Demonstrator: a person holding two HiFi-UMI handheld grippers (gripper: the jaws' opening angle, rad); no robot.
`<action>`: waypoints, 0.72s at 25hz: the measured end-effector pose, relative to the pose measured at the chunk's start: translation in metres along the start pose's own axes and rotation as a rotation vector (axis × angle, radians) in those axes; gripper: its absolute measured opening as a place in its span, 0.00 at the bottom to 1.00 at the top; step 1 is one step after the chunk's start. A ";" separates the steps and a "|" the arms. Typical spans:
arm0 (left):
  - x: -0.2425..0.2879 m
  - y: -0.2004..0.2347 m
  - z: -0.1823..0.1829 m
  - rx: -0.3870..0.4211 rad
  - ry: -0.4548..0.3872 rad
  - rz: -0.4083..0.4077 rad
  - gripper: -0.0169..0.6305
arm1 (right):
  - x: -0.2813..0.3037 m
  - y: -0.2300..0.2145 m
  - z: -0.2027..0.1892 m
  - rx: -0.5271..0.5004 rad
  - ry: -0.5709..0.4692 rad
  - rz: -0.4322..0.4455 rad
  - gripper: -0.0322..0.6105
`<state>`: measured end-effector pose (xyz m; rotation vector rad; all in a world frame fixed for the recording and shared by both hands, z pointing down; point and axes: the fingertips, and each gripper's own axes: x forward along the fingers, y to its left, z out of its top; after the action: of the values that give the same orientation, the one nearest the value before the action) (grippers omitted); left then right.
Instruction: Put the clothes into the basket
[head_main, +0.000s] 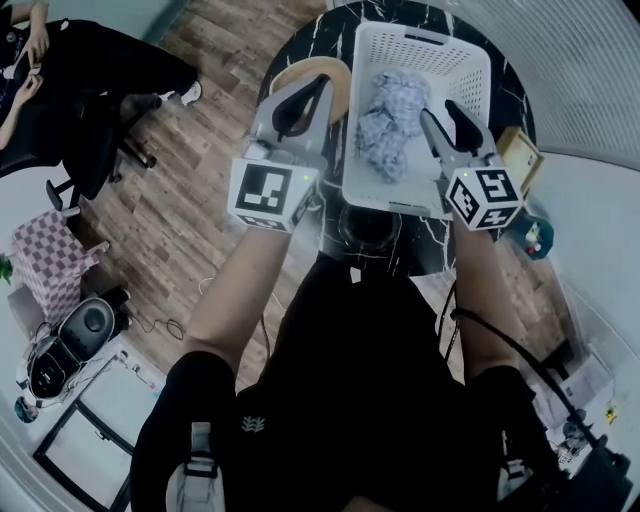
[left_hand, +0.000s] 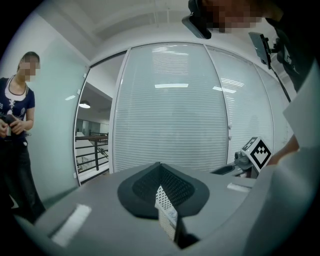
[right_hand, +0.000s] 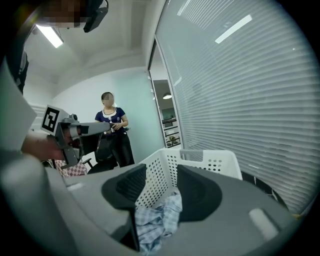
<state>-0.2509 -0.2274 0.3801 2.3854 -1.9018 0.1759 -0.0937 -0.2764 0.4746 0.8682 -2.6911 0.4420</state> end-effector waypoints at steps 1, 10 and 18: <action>-0.001 -0.002 0.003 0.005 -0.002 -0.003 0.04 | -0.005 0.000 0.002 -0.003 -0.007 -0.004 0.34; -0.014 -0.015 0.041 0.039 -0.063 -0.007 0.04 | -0.050 -0.002 0.031 -0.029 -0.084 -0.058 0.33; -0.035 -0.035 0.062 0.036 -0.082 -0.018 0.04 | -0.097 -0.003 0.059 -0.043 -0.166 -0.110 0.30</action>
<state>-0.2225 -0.1949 0.3136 2.4683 -1.9269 0.1141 -0.0262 -0.2500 0.3872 1.0776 -2.7722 0.2980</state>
